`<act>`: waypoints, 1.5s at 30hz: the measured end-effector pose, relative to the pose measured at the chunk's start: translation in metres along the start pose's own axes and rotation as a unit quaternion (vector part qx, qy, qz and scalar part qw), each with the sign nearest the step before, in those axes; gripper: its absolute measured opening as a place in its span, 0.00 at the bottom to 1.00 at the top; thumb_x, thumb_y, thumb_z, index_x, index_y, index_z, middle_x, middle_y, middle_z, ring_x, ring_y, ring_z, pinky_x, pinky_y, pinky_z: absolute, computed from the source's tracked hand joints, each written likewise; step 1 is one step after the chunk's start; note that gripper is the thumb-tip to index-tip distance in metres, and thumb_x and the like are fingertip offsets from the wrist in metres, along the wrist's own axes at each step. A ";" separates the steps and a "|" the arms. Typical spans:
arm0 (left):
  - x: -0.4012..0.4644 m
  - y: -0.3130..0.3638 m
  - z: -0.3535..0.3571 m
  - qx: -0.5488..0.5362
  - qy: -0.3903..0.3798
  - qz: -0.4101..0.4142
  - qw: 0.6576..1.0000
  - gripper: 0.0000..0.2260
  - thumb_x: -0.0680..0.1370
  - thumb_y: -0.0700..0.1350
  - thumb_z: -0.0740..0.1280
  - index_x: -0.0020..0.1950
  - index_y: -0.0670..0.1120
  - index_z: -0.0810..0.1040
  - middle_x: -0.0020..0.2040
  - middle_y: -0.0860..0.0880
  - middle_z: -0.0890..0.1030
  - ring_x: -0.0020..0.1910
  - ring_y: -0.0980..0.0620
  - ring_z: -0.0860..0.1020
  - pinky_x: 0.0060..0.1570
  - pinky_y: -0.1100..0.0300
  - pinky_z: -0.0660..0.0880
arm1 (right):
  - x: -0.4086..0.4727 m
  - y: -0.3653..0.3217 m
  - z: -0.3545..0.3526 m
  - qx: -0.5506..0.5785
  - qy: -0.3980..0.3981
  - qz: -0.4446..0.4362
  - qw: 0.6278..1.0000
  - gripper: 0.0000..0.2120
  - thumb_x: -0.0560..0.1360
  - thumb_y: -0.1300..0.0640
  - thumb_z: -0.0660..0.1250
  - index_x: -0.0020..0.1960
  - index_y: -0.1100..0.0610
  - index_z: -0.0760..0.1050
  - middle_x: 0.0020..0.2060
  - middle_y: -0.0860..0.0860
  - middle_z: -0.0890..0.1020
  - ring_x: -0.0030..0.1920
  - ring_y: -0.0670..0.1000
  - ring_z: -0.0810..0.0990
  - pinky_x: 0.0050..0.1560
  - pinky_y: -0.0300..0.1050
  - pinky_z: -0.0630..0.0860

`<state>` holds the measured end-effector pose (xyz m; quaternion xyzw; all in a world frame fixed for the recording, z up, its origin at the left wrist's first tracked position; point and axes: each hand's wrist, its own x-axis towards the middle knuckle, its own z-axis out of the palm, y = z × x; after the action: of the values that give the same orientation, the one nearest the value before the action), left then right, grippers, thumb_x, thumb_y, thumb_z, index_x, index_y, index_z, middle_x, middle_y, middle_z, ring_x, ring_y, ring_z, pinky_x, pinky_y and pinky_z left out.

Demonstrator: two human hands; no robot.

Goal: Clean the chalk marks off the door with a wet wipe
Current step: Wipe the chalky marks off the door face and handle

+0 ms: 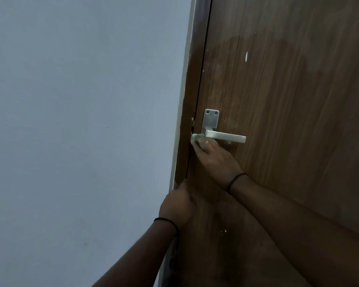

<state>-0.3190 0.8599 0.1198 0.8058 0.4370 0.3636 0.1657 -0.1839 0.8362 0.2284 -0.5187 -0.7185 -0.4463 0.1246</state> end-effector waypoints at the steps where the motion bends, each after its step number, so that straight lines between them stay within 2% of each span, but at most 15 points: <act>1: -0.001 0.002 0.000 -0.002 -0.001 0.000 1.000 0.19 0.81 0.50 0.59 0.71 0.48 0.68 0.58 0.46 0.81 0.54 0.45 0.81 0.57 0.51 0.78 | 0.002 -0.001 0.000 -0.007 -0.016 0.000 1.000 0.27 0.71 0.68 0.67 0.70 0.66 0.69 0.65 0.63 0.75 0.65 0.60 0.75 0.61 0.51 0.76; 4: -0.004 -0.001 -0.001 -0.001 -0.007 -0.003 1.000 0.16 0.80 0.48 0.59 0.68 0.48 0.69 0.57 0.46 0.82 0.52 0.45 0.81 0.55 0.51 0.79 | -0.001 -0.001 0.008 -0.019 -0.048 0.006 0.999 0.29 0.74 0.68 0.66 0.73 0.67 0.62 0.71 0.63 0.67 0.71 0.61 0.68 0.68 0.52 0.69; 7: -0.011 -0.010 -0.005 0.030 -0.008 0.003 1.000 0.15 0.80 0.47 0.59 0.67 0.47 0.68 0.52 0.46 0.82 0.48 0.45 0.82 0.50 0.52 0.80 | -0.019 0.008 0.020 0.026 -0.055 -0.019 0.998 0.20 0.75 0.63 0.62 0.67 0.67 0.71 0.62 0.63 0.76 0.62 0.61 0.77 0.59 0.51 0.77; 10: -0.015 -0.014 -0.007 0.053 -0.014 0.017 0.998 0.18 0.81 0.47 0.59 0.70 0.49 0.65 0.51 0.47 0.82 0.46 0.46 0.82 0.48 0.52 0.81 | -0.040 0.028 0.030 0.000 -0.047 -0.030 0.998 0.17 0.78 0.61 0.62 0.67 0.62 0.72 0.62 0.60 0.76 0.60 0.56 0.75 0.57 0.48 0.76; 12: -0.013 -0.010 -0.008 0.055 -0.016 0.022 0.998 0.17 0.81 0.47 0.59 0.69 0.48 0.65 0.51 0.46 0.82 0.46 0.46 0.82 0.49 0.51 0.81 | -0.038 0.037 0.025 0.088 0.004 0.084 0.993 0.11 0.78 0.62 0.62 0.59 0.60 0.79 0.56 0.59 0.80 0.56 0.55 0.78 0.57 0.46 0.74; 15: -0.006 -0.003 -0.007 0.030 -0.001 0.022 0.999 0.17 0.81 0.48 0.60 0.69 0.48 0.67 0.54 0.47 0.82 0.49 0.47 0.82 0.52 0.50 0.80 | -0.018 0.030 0.021 0.213 0.135 0.284 0.925 0.08 0.73 0.67 0.66 0.48 0.62 0.83 0.42 0.59 0.84 0.44 0.57 0.82 0.48 0.33 0.67; 17: -0.001 0.000 -0.004 0.011 0.014 0.022 1.000 0.17 0.80 0.49 0.61 0.69 0.49 0.67 0.56 0.48 0.82 0.51 0.47 0.82 0.54 0.51 0.80 | -0.011 0.016 0.027 0.261 0.143 0.328 0.896 0.08 0.73 0.68 0.66 0.50 0.63 0.82 0.45 0.60 0.82 0.46 0.55 0.80 0.48 0.26 0.64; 20: 0.003 -0.003 0.001 0.003 0.025 0.024 0.999 0.20 0.80 0.50 0.61 0.71 0.50 0.65 0.56 0.49 0.82 0.51 0.48 0.82 0.53 0.51 0.80 | -0.009 -0.001 0.042 0.365 0.172 0.393 0.827 0.05 0.77 0.59 0.66 0.48 0.54 0.80 0.50 0.55 0.80 0.51 0.52 0.80 0.56 0.41 0.75; 22: 0.004 -0.008 0.004 0.011 0.028 0.019 0.999 0.21 0.80 0.50 0.61 0.73 0.50 0.64 0.56 0.49 0.82 0.51 0.47 0.82 0.52 0.52 0.80 | -0.021 -0.004 0.055 0.333 0.132 0.373 0.856 0.04 0.78 0.53 0.65 0.46 0.49 0.78 0.49 0.49 0.79 0.50 0.48 0.79 0.52 0.43 0.76; 25: 0.001 -0.015 0.007 0.013 0.035 0.009 0.999 0.20 0.80 0.49 0.61 0.72 0.50 0.64 0.55 0.48 0.82 0.50 0.47 0.82 0.49 0.56 0.79 | -0.053 0.000 0.066 0.298 -0.008 0.283 0.912 0.11 0.79 0.59 0.62 0.58 0.55 0.78 0.56 0.50 0.77 0.56 0.50 0.76 0.56 0.36 0.69; 29: -0.001 -0.018 0.013 0.007 0.046 0.017 0.999 0.20 0.81 0.48 0.61 0.72 0.49 0.65 0.55 0.48 0.82 0.49 0.48 0.82 0.47 0.59 0.76 | -0.060 0.037 0.055 0.157 0.147 0.300 0.930 0.18 0.76 0.68 0.63 0.65 0.65 0.75 0.62 0.62 0.77 0.63 0.61 0.75 0.67 0.45 0.67; 34: 0.002 -0.011 0.023 -0.006 0.055 0.031 0.998 0.19 0.81 0.48 0.61 0.72 0.49 0.66 0.54 0.48 0.82 0.48 0.48 0.82 0.46 0.61 0.74 | -0.050 0.031 0.063 0.029 0.000 0.191 0.981 0.27 0.81 0.52 0.56 0.76 0.63 0.56 0.75 0.61 0.61 0.76 0.61 0.58 0.76 0.57 0.55; 38: 0.006 -0.011 0.032 0.002 0.052 0.049 0.997 0.18 0.80 0.47 0.61 0.71 0.47 0.68 0.53 0.47 0.83 0.47 0.48 0.82 0.45 0.60 0.75 | -0.004 0.052 0.060 0.005 0.056 0.189 0.980 0.29 0.82 0.50 0.51 0.78 0.60 0.48 0.78 0.56 0.48 0.78 0.57 0.48 0.77 0.55 0.46; 41: 0.009 -0.010 0.035 -0.001 0.043 0.037 0.998 0.18 0.81 0.47 0.61 0.71 0.47 0.68 0.55 0.48 0.82 0.49 0.48 0.82 0.47 0.61 0.75 | 0.001 0.055 0.061 0.024 0.070 0.199 0.977 0.29 0.81 0.51 0.52 0.78 0.60 0.48 0.78 0.57 0.52 0.78 0.57 0.49 0.77 0.55 0.47; 45: 0.010 -0.008 0.034 -0.004 0.034 0.037 0.999 0.17 0.81 0.48 0.61 0.69 0.48 0.69 0.55 0.48 0.82 0.49 0.50 0.81 0.48 0.61 0.76 | -0.069 0.039 0.082 -0.006 -0.007 0.112 0.994 0.30 0.80 0.51 0.52 0.79 0.58 0.49 0.78 0.55 0.52 0.79 0.54 0.47 0.77 0.56 0.50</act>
<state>-0.2957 0.8741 0.0961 0.8078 0.4109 0.3986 0.1405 -0.0979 0.8580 0.1572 -0.5995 -0.6541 -0.4306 0.1653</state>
